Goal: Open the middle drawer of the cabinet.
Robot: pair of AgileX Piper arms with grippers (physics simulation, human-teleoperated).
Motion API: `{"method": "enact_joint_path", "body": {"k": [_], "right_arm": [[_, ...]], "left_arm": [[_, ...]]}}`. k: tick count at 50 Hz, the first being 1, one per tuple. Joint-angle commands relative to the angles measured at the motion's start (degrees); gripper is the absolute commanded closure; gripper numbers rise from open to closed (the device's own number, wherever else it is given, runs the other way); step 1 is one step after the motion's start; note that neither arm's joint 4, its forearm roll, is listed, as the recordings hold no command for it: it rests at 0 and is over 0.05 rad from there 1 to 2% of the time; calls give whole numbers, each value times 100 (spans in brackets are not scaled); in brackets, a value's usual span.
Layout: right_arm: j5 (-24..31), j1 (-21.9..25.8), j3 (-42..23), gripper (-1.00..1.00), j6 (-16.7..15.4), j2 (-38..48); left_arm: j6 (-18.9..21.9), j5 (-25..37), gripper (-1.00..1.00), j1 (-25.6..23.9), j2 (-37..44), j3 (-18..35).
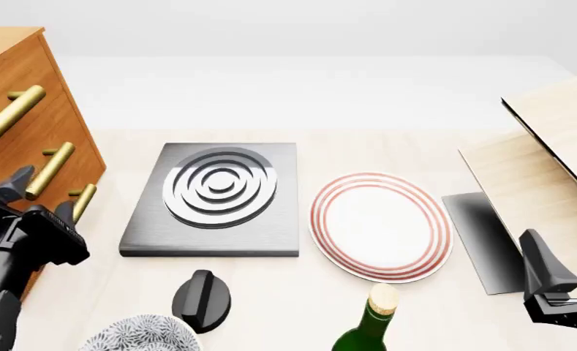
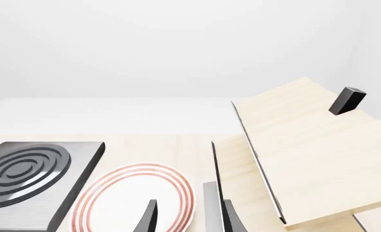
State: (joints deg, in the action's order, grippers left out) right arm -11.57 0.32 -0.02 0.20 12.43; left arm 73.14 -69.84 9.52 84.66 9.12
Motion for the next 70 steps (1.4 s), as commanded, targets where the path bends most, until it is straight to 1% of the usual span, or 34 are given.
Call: {"method": "enact_joint_path", "body": {"k": [1,10,24,53,70], "right_arm": [[277,-10,-1,-100,4,-297],[278,-11,-1,-100,3,-298],[277,-9,-1,-100,3,-297],[278,-10,-1,-100,4,-299],[279,-11,-1,-100,4,-300]], "left_arm": [[-62,-4,-100,73,119,78],[-52,-5,-100,119,190,104],[6,-5,-100,190,316,4],[107,-5,-100,405,676,351],[92,-5,-100,576,838,483]]}}
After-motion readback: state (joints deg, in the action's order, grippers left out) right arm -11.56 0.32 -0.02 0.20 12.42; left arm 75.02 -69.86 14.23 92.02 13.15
